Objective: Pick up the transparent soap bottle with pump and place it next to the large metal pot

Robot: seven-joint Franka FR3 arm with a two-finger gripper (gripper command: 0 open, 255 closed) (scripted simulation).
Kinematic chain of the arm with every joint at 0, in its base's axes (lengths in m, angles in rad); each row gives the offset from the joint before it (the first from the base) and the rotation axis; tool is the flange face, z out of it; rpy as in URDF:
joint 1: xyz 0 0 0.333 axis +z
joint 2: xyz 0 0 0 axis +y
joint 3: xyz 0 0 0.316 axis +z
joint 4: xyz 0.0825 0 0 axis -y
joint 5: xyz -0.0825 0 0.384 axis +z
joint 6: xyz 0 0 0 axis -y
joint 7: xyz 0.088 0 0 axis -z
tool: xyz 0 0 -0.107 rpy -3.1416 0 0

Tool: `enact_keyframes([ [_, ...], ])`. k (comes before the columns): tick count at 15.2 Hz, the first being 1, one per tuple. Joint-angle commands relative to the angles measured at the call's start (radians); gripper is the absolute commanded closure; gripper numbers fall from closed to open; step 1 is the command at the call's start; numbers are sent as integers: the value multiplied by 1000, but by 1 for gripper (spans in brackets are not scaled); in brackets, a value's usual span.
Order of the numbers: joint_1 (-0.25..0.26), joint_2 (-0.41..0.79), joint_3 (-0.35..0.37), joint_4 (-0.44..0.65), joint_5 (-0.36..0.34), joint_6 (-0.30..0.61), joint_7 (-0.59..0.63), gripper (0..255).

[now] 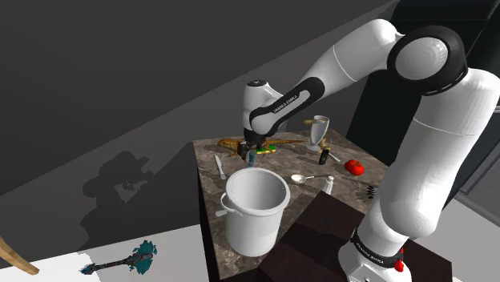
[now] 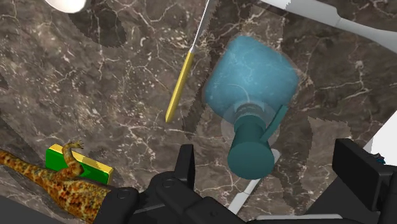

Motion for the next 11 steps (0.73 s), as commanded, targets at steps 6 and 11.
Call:
enact_keyframes([
  [6,9,-80,9,28,14,-110,-10,0],
  [11,9,-80,9,28,14,-109,-10,0],
])
